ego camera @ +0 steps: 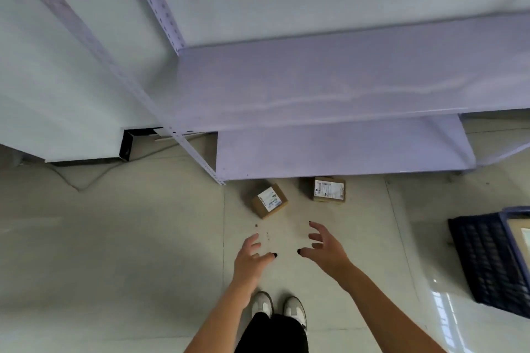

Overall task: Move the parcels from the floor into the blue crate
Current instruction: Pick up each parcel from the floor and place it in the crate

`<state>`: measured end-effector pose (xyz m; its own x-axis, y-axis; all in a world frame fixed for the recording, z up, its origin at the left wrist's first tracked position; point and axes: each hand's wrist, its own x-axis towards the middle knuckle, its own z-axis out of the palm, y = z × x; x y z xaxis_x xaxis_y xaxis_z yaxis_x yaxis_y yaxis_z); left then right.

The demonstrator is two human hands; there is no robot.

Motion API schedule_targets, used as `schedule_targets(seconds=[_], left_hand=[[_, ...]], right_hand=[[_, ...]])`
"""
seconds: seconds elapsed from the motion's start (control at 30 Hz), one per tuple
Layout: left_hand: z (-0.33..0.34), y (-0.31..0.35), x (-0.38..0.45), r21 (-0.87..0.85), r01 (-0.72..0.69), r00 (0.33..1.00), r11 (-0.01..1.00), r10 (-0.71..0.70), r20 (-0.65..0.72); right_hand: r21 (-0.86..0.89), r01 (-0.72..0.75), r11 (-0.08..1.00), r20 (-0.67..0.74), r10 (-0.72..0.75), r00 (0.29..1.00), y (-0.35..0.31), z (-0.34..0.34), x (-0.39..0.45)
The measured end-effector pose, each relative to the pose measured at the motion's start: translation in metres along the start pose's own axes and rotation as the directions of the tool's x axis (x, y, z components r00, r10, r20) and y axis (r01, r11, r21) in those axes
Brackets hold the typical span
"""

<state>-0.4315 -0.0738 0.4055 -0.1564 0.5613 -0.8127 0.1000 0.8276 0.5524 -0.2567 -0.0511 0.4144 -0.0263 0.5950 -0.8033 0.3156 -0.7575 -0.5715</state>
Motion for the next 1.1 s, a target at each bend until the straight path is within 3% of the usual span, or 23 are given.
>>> schedule_targets(seconds=[0.4,0.57,0.67,0.87,1.1], left_hand=[[0.015,-0.173,0.341,0.062,-0.011,0.999,0.998,0.014,-0.052],[0.039,-0.189,0.456,-0.101,-0.015,0.996,0.995,0.006,-0.087],[0.048,-0.184,0.487,-0.185,0.023,0.998,0.983,-0.034,-0.057],[0.043,-0.161,0.436,-0.236,0.01,0.998,0.972,-0.024,-0.059],[0.026,-0.082,0.197,-0.205,0.045,0.998,0.978,-0.052,-0.028]], right_hand=[[-0.126,0.035,0.991,-0.114,-0.049,0.992,0.149,0.074,0.328],[-0.191,0.158,0.969,-0.239,-0.202,0.95,0.169,0.097,0.451],[-0.16,0.18,0.97,-0.251,-0.217,0.943,0.168,0.108,0.488],[-0.081,0.167,0.983,-0.249,-0.182,0.951,0.151,0.11,0.437],[0.002,0.039,0.999,-0.237,-0.037,0.971,0.083,0.06,0.188]])
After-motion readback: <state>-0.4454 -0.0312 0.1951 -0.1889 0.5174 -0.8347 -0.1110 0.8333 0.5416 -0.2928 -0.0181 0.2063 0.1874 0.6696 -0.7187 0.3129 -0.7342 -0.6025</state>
